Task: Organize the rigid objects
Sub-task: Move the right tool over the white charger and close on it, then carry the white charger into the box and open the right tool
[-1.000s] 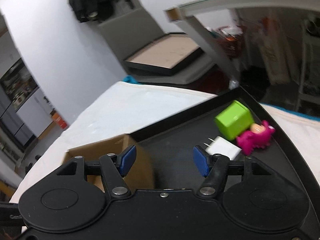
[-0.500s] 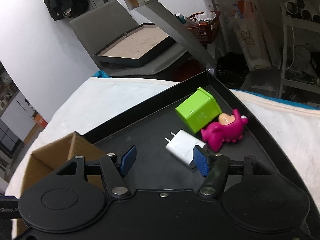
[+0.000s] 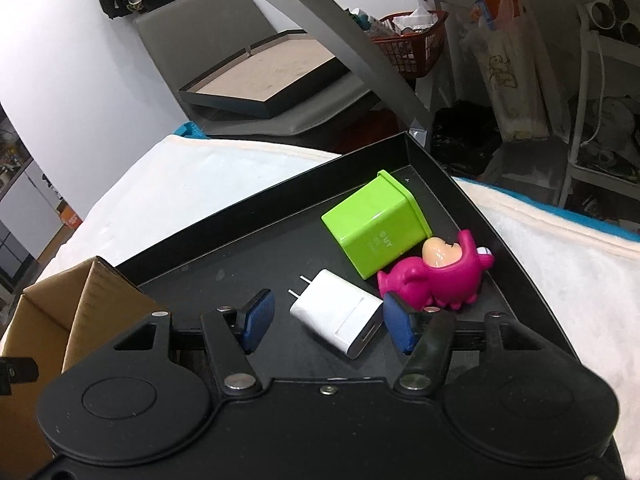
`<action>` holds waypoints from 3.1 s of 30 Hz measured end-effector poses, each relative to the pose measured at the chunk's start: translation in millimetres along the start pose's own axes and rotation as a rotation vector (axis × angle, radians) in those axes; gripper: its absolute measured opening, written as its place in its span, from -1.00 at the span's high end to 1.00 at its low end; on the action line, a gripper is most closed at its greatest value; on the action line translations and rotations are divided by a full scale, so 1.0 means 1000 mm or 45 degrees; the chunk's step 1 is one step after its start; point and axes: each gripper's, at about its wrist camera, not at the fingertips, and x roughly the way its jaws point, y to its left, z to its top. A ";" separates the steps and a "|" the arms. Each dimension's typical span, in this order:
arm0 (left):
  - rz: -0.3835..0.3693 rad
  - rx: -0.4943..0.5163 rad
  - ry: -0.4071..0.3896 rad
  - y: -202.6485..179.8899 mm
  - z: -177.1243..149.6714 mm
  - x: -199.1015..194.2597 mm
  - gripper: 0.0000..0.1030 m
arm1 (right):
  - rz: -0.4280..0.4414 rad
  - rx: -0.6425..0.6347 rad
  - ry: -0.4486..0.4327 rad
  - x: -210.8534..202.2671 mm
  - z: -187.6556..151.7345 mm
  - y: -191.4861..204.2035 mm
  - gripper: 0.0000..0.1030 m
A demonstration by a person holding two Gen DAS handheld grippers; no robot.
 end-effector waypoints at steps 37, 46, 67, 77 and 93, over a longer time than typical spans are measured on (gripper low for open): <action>-0.080 -0.081 -0.040 0.040 -0.026 -0.028 -0.29 | -0.298 -0.544 0.091 0.001 -0.027 0.041 0.00; -0.078 -0.112 -0.061 0.062 -0.036 -0.039 -0.29 | -0.286 -0.518 0.085 0.003 -0.023 0.038 0.29; -0.179 -0.233 -0.059 0.093 -0.060 -0.039 -0.29 | -0.281 -0.456 -0.028 -0.074 -0.014 0.058 0.29; -0.245 -0.281 -0.044 0.108 -0.068 -0.024 -0.29 | -0.196 -0.519 -0.166 -0.102 -0.013 0.097 0.29; -0.421 -0.364 -0.010 0.128 -0.076 0.010 -0.29 | -0.032 -0.628 -0.215 -0.110 -0.015 0.158 0.29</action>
